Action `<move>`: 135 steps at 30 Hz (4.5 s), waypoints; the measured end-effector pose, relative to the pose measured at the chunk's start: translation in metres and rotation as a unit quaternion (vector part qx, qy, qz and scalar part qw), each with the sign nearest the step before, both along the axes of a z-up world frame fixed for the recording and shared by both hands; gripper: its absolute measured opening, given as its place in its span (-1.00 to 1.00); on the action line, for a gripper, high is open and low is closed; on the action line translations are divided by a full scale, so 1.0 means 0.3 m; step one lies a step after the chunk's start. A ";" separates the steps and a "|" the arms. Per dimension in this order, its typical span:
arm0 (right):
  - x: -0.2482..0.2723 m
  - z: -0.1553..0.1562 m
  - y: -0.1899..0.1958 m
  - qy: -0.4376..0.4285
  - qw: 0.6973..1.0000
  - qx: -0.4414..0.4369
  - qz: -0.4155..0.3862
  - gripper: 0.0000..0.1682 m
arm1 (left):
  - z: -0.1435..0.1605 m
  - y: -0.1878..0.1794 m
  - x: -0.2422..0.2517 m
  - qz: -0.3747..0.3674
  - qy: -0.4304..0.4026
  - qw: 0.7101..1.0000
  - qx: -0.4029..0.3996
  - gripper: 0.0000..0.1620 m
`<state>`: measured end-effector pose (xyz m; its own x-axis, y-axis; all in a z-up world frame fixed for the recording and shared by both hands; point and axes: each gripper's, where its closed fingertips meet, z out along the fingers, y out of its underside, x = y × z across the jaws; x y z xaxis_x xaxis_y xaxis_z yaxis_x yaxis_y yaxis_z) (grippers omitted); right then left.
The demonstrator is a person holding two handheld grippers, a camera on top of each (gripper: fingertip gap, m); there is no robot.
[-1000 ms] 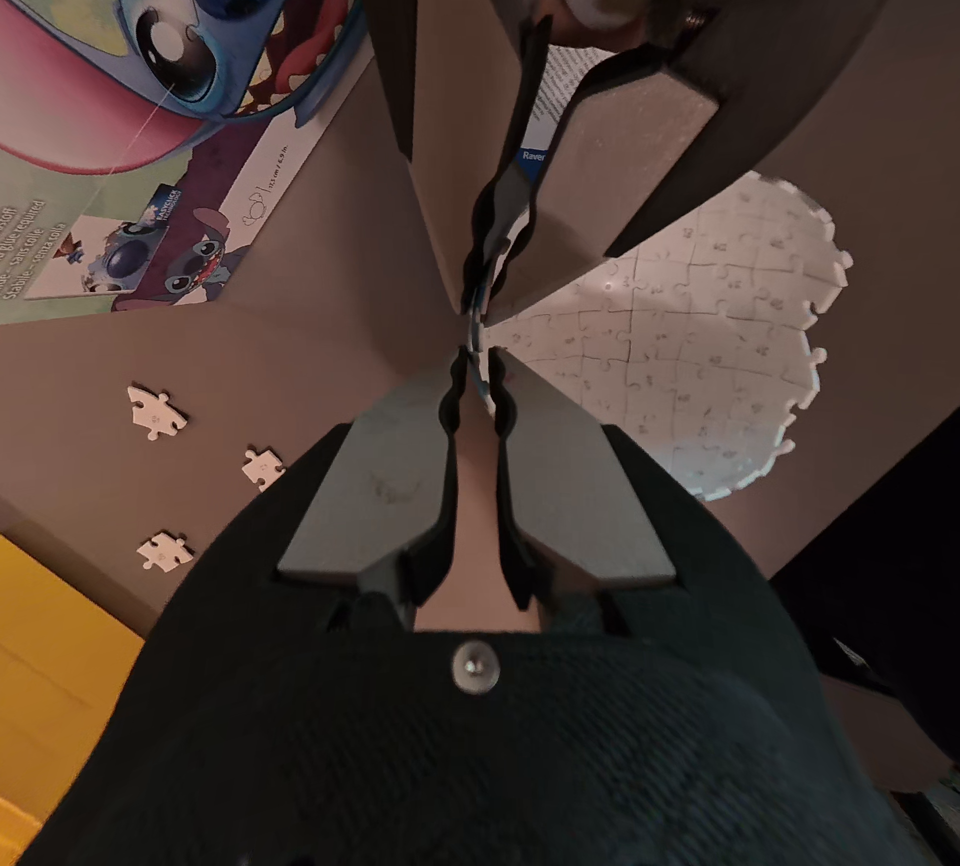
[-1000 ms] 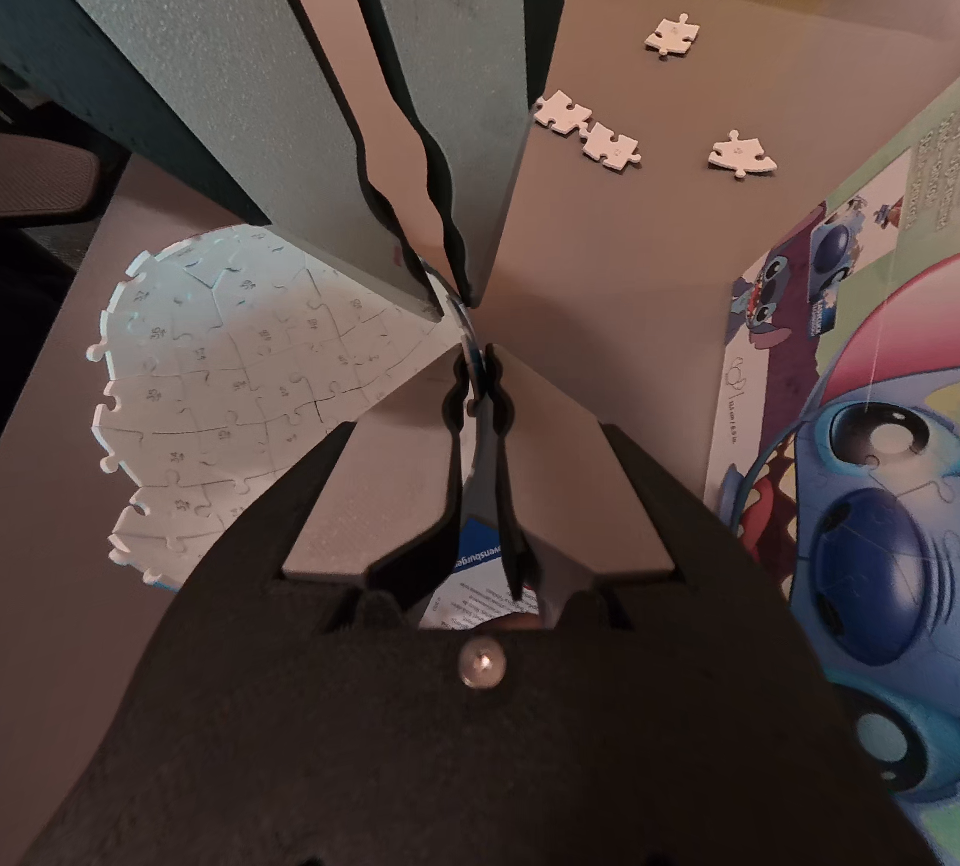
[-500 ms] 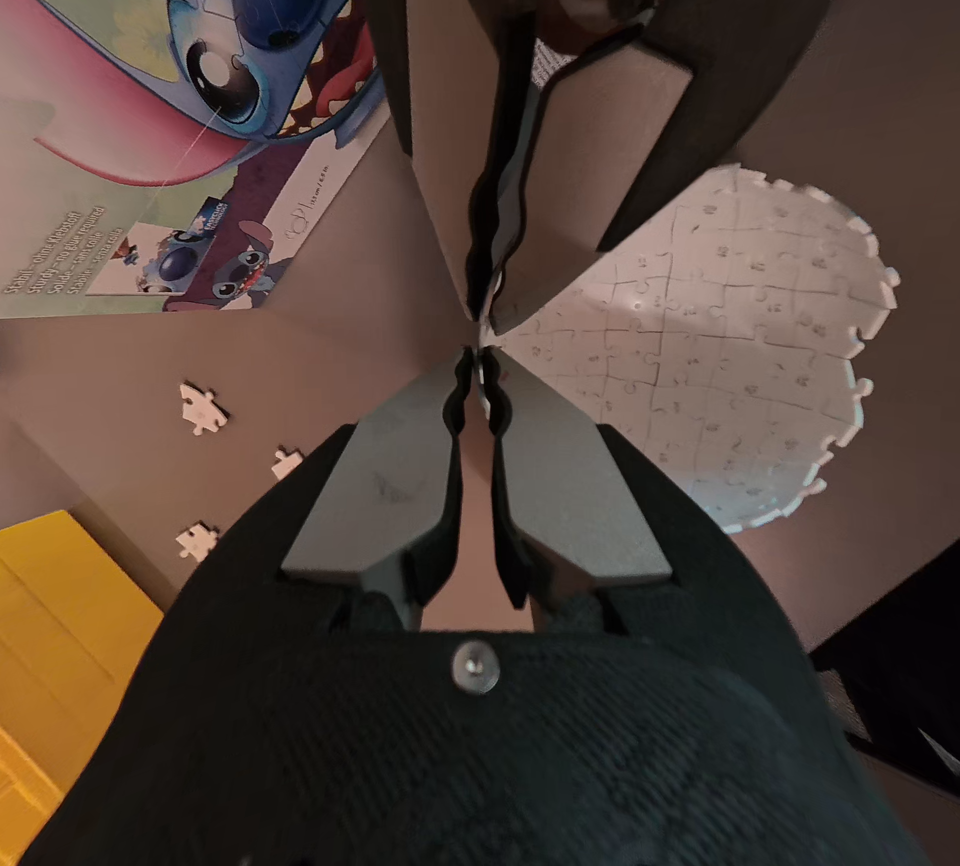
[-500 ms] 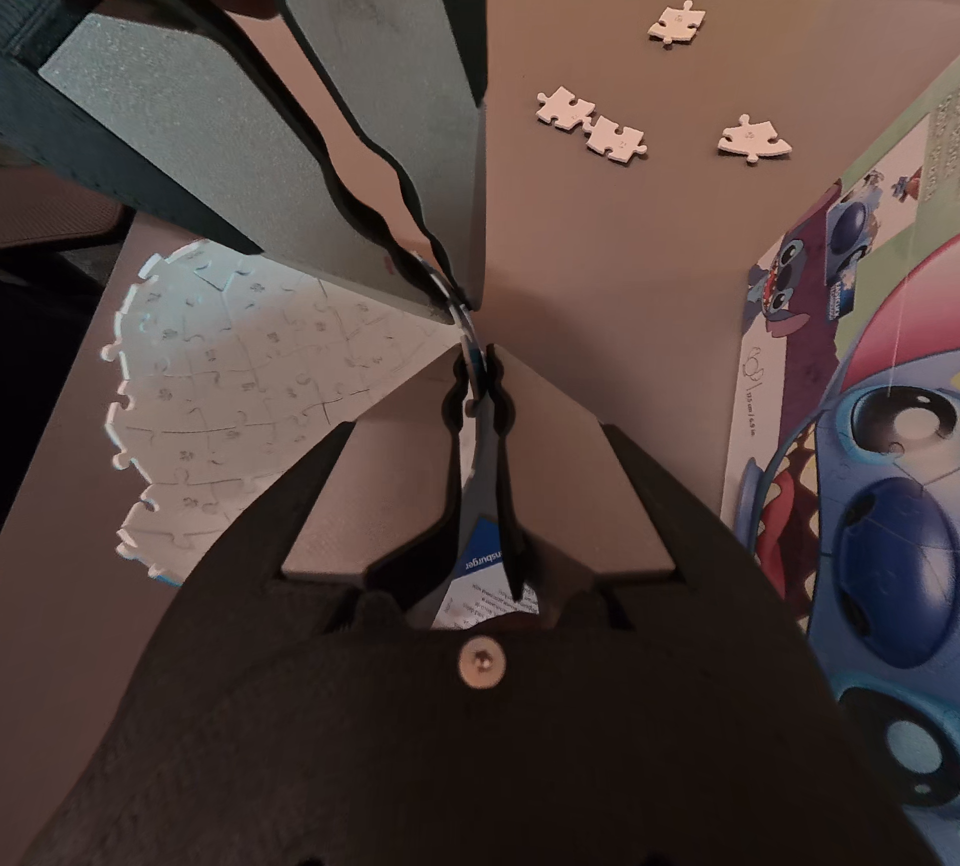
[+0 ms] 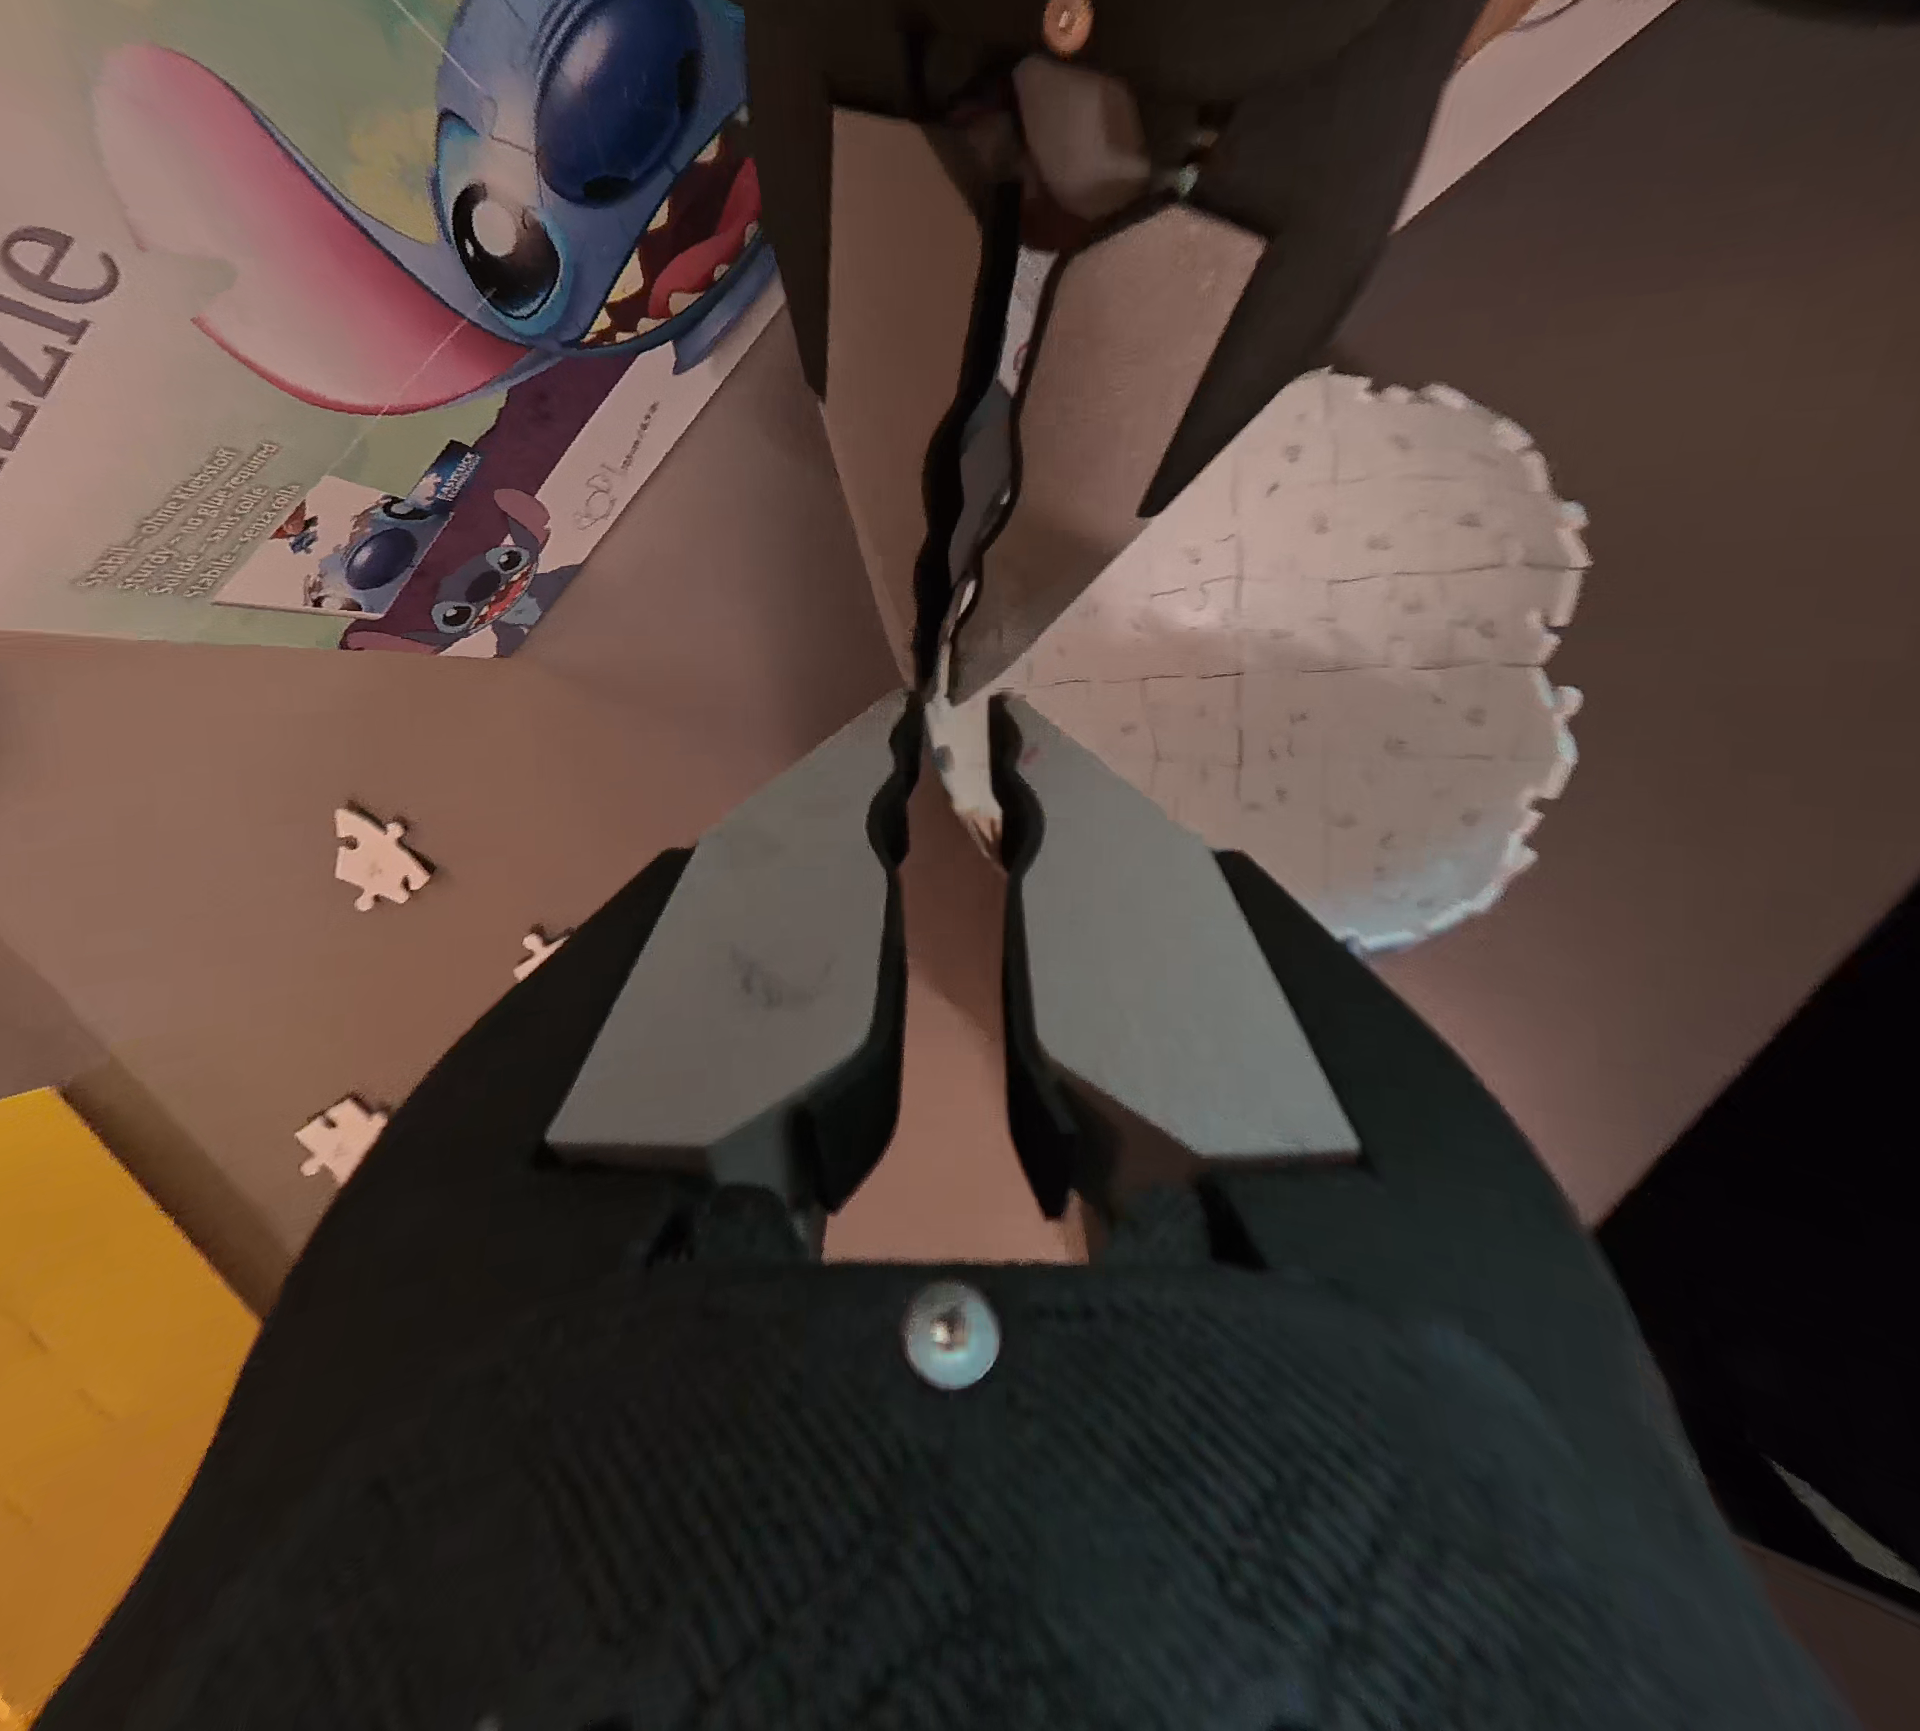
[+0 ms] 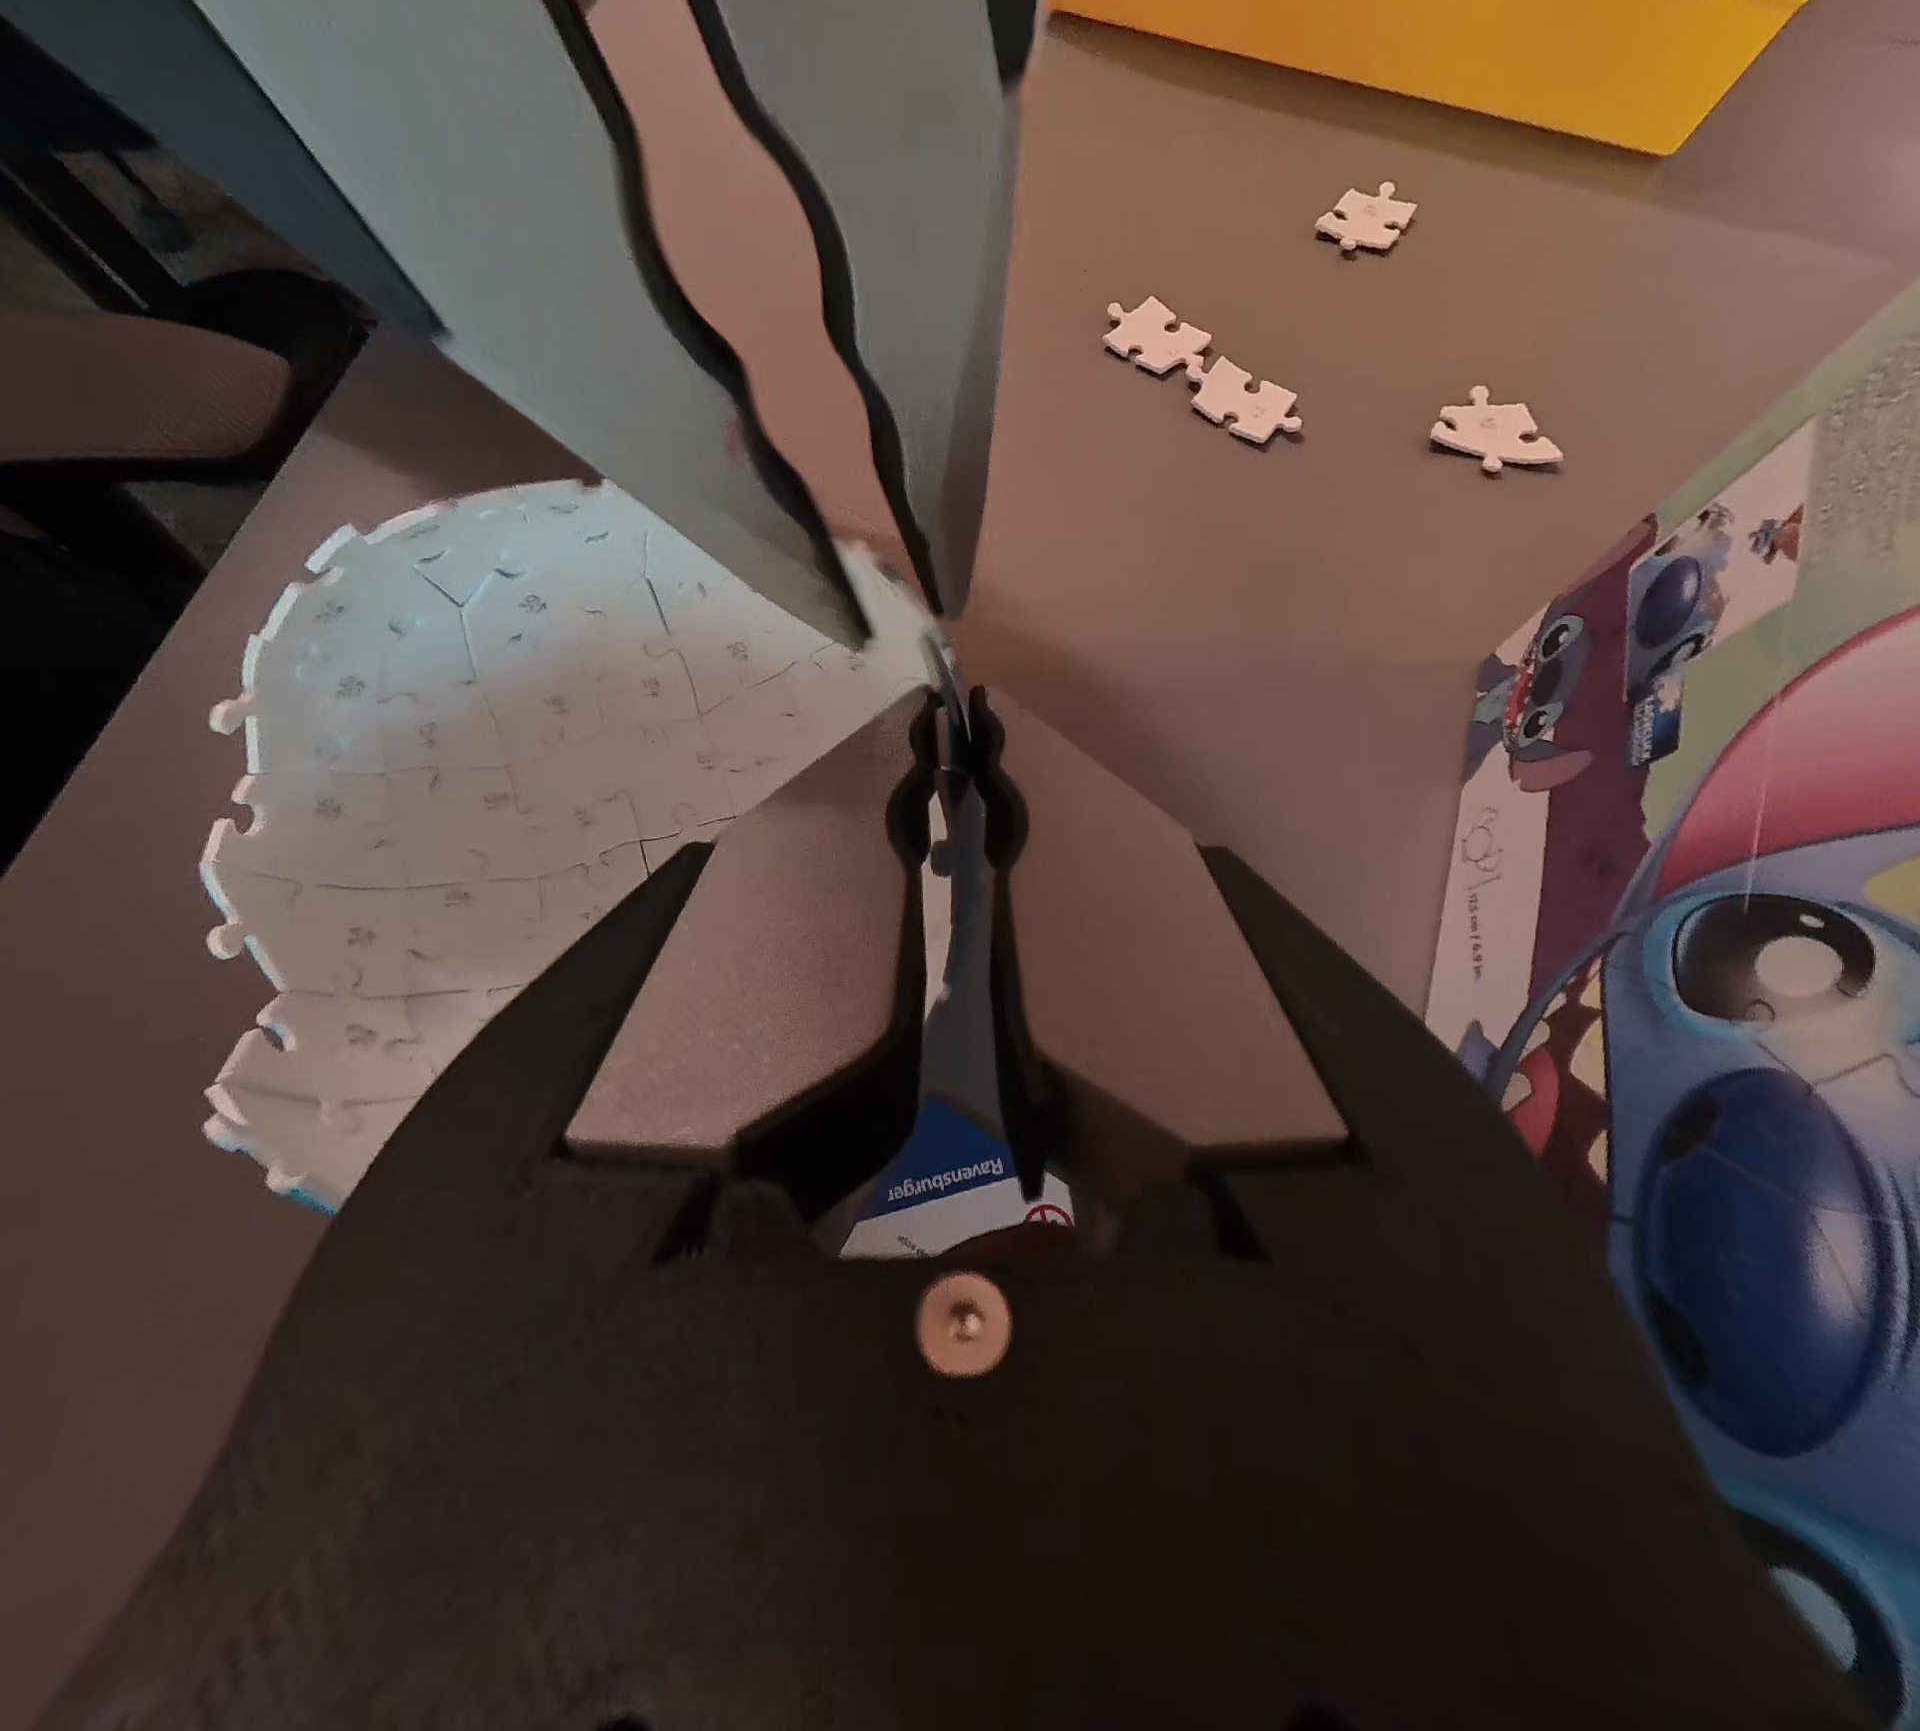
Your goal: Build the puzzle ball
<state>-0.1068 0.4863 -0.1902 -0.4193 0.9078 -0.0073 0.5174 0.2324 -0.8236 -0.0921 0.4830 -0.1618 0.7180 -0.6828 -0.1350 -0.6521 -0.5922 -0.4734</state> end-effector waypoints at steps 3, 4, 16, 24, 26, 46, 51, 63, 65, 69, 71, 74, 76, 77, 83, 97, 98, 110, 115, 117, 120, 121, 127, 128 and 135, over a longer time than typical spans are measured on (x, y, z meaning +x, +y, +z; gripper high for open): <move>-0.003 -0.002 0.002 0.002 1.000 -0.005 -0.003 -0.98 | 0.045 -0.014 -0.007 0.005 -0.021 1.000 -0.009 -0.87; -0.004 -0.002 0.003 0.003 1.000 -0.007 -0.004 -0.98 | 0.041 -0.018 -0.014 0.005 -0.014 1.000 -0.018 -0.87; -0.004 -0.002 0.001 0.005 1.000 0.020 -0.004 -0.99 | -0.047 -0.009 -0.027 -0.002 0.002 0.996 -0.094 -0.95; -0.005 -0.008 0.002 -0.002 0.999 0.043 -0.005 -0.98 | -0.050 -0.009 -0.026 -0.013 0.014 0.995 -0.093 -0.96; -0.004 -0.010 0.004 -0.006 0.998 0.054 -0.006 -0.98 | -0.050 -0.009 -0.025 -0.024 0.024 0.996 -0.080 -0.96; -0.011 -0.002 0.001 -0.010 0.998 0.060 0.026 -0.98 | -0.043 -0.008 -0.025 -0.036 0.023 0.998 -0.045 -0.96; -0.009 -0.002 0.007 -0.017 0.998 0.056 0.028 -0.97 | -0.043 -0.002 -0.024 -0.036 0.018 0.998 -0.038 -0.96; -0.002 0.025 -0.006 0.020 0.998 0.021 0.056 -0.96 | -0.038 -0.004 -0.015 -0.042 0.017 0.998 -0.032 -0.96; -0.003 0.025 -0.009 0.026 0.998 0.022 0.060 -0.96 | -0.037 -0.005 -0.014 -0.044 0.020 0.998 -0.030 -0.96; -0.006 0.023 -0.006 0.029 0.997 0.023 0.061 -0.96 | -0.040 -0.003 -0.017 -0.046 0.025 0.998 -0.030 -0.95; -0.007 0.023 -0.005 0.029 0.997 0.030 0.062 -0.96 | -0.040 -0.003 -0.017 -0.045 0.024 0.998 -0.030 -0.96; -0.009 0.023 -0.005 0.028 0.997 0.034 0.064 -0.97 | -0.040 -0.003 -0.017 -0.050 0.027 0.998 -0.026 -0.96; -0.014 0.025 -0.001 0.034 0.997 0.035 0.063 -0.90 | -0.039 -0.005 -0.017 -0.050 0.029 0.998 -0.025 -0.96; -0.015 0.026 -0.002 0.037 0.997 0.034 0.065 -0.88 | -0.039 -0.005 -0.017 -0.051 0.030 0.998 -0.025 -0.96; -0.009 0.028 -0.015 0.048 0.994 0.039 0.088 -0.96 | -0.035 -0.004 -0.010 -0.056 0.033 0.998 -0.021 -0.96; -0.003 0.021 -0.002 0.042 0.993 0.050 0.096 -0.98 | -0.042 0.004 -0.013 -0.059 0.026 0.998 -0.016 -0.96; -0.003 0.021 -0.002 0.042 0.993 0.054 0.095 -0.98 | -0.042 0.005 -0.014 -0.059 0.028 0.998 -0.016 -0.96; 0.005 0.001 0.005 0.017 0.991 0.102 0.089 -1.00 | -0.058 0.011 -0.013 -0.051 0.034 0.998 -0.020 -0.98; 0.003 0.000 0.010 0.017 0.991 0.107 0.084 -1.00 | -0.057 0.014 -0.013 -0.039 0.025 0.999 -0.022 -0.98; -0.011 0.014 0.022 0.029 0.993 0.095 0.065 -0.99 | -0.042 0.030 -0.027 -0.031 0.034 0.999 -0.002 -0.98; -0.013 0.022 0.023 0.019 0.997 0.059 0.056 -0.98 | -0.039 0.028 -0.025 -0.030 0.027 0.999 -0.010 -0.97; -0.013 0.020 0.026 0.020 0.996 0.066 0.055 -0.98 | -0.042 0.031 -0.025 -0.029 0.029 0.999 -0.013 -0.97; 0.002 0.020 0.023 0.023 0.996 0.057 0.064 -0.98 | -0.053 0.033 -0.003 -0.028 0.030 0.999 -0.033 -0.93; 0.004 0.022 0.021 0.024 0.996 0.051 0.065 -0.98 | -0.059 0.033 0.001 -0.027 0.029 0.998 -0.039 -0.91; 0.022 0.012 0.033 0.004 0.996 0.063 0.065 -0.95 | -0.080 0.045 -0.001 -0.030 0.056 0.997 -0.036 -0.96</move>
<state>-0.1001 0.4963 -0.1866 -0.5330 0.8393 0.1073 0.4698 0.3991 -0.7874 -0.0924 0.4964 -0.1857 0.6592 -0.7344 -0.1615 -0.7335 -0.5807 -0.3533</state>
